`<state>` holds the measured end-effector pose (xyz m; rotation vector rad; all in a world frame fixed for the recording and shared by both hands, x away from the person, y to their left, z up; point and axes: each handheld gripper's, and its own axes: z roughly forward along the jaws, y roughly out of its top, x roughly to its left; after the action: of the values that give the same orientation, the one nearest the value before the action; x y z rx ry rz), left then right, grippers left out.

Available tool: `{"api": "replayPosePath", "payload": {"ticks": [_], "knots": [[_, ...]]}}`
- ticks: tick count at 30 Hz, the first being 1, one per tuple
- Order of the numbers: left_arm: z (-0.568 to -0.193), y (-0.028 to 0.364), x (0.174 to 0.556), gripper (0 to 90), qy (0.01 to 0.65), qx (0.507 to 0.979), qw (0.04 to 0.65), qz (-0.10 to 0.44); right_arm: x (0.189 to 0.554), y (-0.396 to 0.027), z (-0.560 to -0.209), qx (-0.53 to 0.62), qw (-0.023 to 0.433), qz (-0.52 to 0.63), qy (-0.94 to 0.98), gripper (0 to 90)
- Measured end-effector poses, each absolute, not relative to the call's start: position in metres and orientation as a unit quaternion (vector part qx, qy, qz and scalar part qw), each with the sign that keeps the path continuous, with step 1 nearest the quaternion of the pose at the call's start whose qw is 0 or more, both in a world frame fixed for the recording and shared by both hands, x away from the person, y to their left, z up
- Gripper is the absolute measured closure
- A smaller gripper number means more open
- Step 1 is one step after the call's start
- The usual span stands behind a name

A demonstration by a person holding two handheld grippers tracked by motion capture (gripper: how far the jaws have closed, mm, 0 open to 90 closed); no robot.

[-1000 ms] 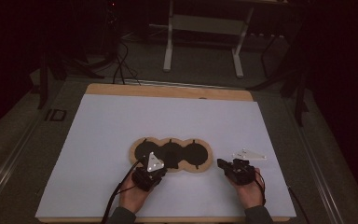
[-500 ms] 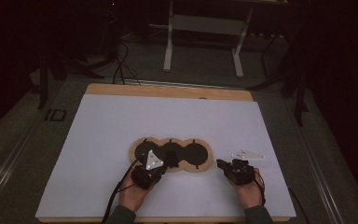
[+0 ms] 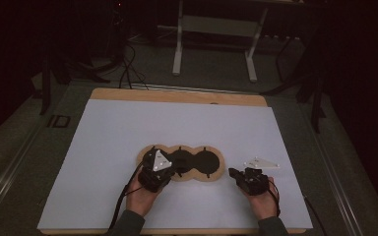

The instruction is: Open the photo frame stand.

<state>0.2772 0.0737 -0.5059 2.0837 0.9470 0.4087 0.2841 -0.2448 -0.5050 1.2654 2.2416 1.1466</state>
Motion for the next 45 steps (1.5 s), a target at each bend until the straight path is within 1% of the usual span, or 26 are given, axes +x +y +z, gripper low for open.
{"api": "replayPosePath", "payload": {"ticks": [5,8,12,15,16,17,23,29,32,35,45], "knots": [[-0.507,0.073,0.277,86.1,0.37,0.825,0.395,0.16,0.284,-0.244,-0.505,0.443,0.162,0.401,0.786,89.9],[-0.507,0.073,0.277,82.0,0.37,0.826,0.393,0.161,0.284,-0.245,-0.505,0.443,0.162,0.402,0.785,89.8],[-0.507,0.073,0.276,75.8,0.369,0.827,0.389,0.168,0.284,-0.245,-0.505,0.442,0.162,0.402,0.785,89.2],[-0.507,0.074,0.275,68.5,0.367,0.828,0.387,0.171,0.284,-0.245,-0.505,0.442,0.162,0.402,0.785,88.7],[-0.507,0.075,0.275,68.5,0.368,0.829,0.383,0.175,0.284,-0.245,-0.505,0.442,0.162,0.403,0.785,88.3],[-0.507,0.076,0.275,65.0,0.368,0.829,0.382,0.177,0.284,-0.245,-0.505,0.442,0.162,0.403,0.785,87.8],[-0.505,0.076,0.274,57.4,0.367,0.824,0.391,0.183,0.284,-0.245,-0.505,0.443,0.163,0.402,0.785,86.8],[-0.504,0.076,0.275,47.8,0.364,0.827,0.386,0.188,0.284,-0.245,-0.505,0.443,0.16,0.402,0.785,85.5],[-0.501,0.074,0.275,45.0,0.356,0.829,0.387,0.192,0.284,-0.245,-0.505,0.443,0.16,0.402,0.785,84.7],[-0.498,0.073,0.275,44.2,0.344,0.833,0.387,0.198,0.284,-0.245,-0.505,0.443,0.16,0.402,0.785,83.3],[-0.489,0.058,0.28,44.5,0.305,0.852,0.368,0.215,0.284,-0.245,-0.505,0.444,0.159,0.403,0.785,81.0]]}}
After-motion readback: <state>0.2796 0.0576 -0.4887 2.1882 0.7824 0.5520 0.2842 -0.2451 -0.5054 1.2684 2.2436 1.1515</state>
